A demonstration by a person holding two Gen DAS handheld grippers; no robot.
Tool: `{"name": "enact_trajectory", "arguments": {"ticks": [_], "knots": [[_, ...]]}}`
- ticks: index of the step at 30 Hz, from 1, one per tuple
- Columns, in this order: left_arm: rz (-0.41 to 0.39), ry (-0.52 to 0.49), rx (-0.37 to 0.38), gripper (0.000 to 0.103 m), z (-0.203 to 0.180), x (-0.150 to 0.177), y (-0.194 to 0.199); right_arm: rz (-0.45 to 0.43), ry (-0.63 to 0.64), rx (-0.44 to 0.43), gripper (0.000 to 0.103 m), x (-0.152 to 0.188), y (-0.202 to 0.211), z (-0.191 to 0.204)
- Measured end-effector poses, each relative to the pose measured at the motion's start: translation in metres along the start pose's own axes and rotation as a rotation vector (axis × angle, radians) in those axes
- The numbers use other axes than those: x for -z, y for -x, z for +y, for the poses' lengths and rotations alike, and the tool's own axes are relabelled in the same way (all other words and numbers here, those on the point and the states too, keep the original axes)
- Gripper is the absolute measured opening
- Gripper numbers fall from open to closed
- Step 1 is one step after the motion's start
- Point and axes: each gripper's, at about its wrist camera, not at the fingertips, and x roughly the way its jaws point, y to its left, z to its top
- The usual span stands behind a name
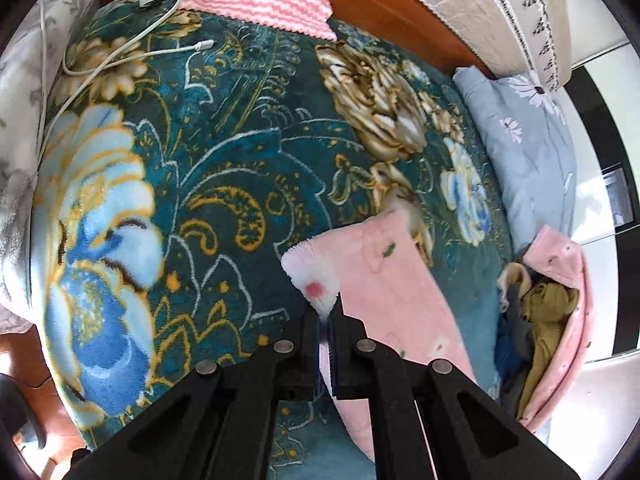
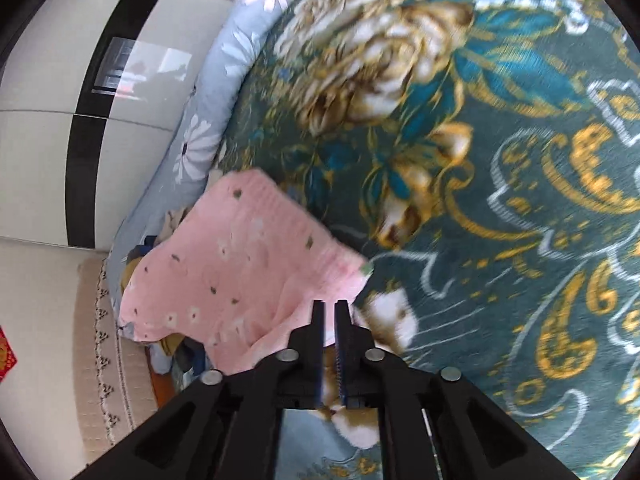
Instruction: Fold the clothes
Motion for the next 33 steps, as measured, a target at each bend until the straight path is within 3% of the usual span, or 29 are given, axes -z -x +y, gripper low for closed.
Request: {"name": "enact_trajectory", "arguments": {"ticks": [2, 9, 10, 11, 12, 14, 17, 18, 21, 24, 26, 29, 33], "knots": [[0.000, -0.017, -0.002, 0.003, -0.004, -0.001, 0.001, 0.003, -0.047, -0.021, 0.061, 0.003, -0.011, -0.002], [-0.001, 0.009, 0.016, 0.003, 0.000, -0.001, 0.007, -0.010, -0.240, -0.051, 0.059, 0.001, -0.041, -0.013], [-0.001, 0.014, 0.020, 0.003, 0.000, -0.001, 0.007, -0.005, -0.250, -0.031, 0.057, 0.000, -0.045, -0.011], [-0.002, 0.010, 0.026, 0.003, -0.002, -0.001, 0.008, 0.003, -0.256, -0.006, 0.039, -0.002, -0.049, -0.007], [-0.003, 0.004, 0.032, 0.003, -0.005, -0.001, 0.009, 0.019, -0.255, 0.034, 0.009, -0.004, -0.051, -0.002], [-0.055, -0.005, 0.111, 0.003, -0.013, -0.003, 0.023, 0.034, -0.224, 0.092, 0.008, -0.010, -0.050, 0.015], [-0.154, -0.050, 0.251, 0.003, -0.030, -0.006, 0.056, -0.028, -0.121, 0.077, 0.008, -0.012, -0.016, 0.018], [-0.175, -0.082, 0.265, 0.003, -0.035, -0.005, 0.066, -0.049, -0.087, 0.071, 0.008, -0.012, -0.005, 0.018], [-0.150, -0.107, 0.204, 0.003, -0.030, 0.005, 0.070, -0.114, 0.016, 0.053, 0.007, -0.013, 0.030, 0.017], [-0.029, -0.092, 0.017, 0.003, -0.007, 0.015, 0.036, -0.178, 0.118, 0.036, 0.008, -0.013, 0.065, 0.017], [0.019, -0.079, -0.061, 0.003, 0.004, 0.022, 0.021, -0.151, 0.051, 0.090, 0.007, -0.006, 0.059, -0.016], [0.040, -0.061, -0.093, 0.003, 0.012, 0.028, 0.017, -0.136, 0.008, 0.132, 0.007, 0.004, 0.052, -0.040], [0.039, -0.107, -0.126, 0.003, 0.008, 0.032, 0.018, -0.117, -0.006, 0.171, 0.007, 0.009, 0.047, -0.056]]}}
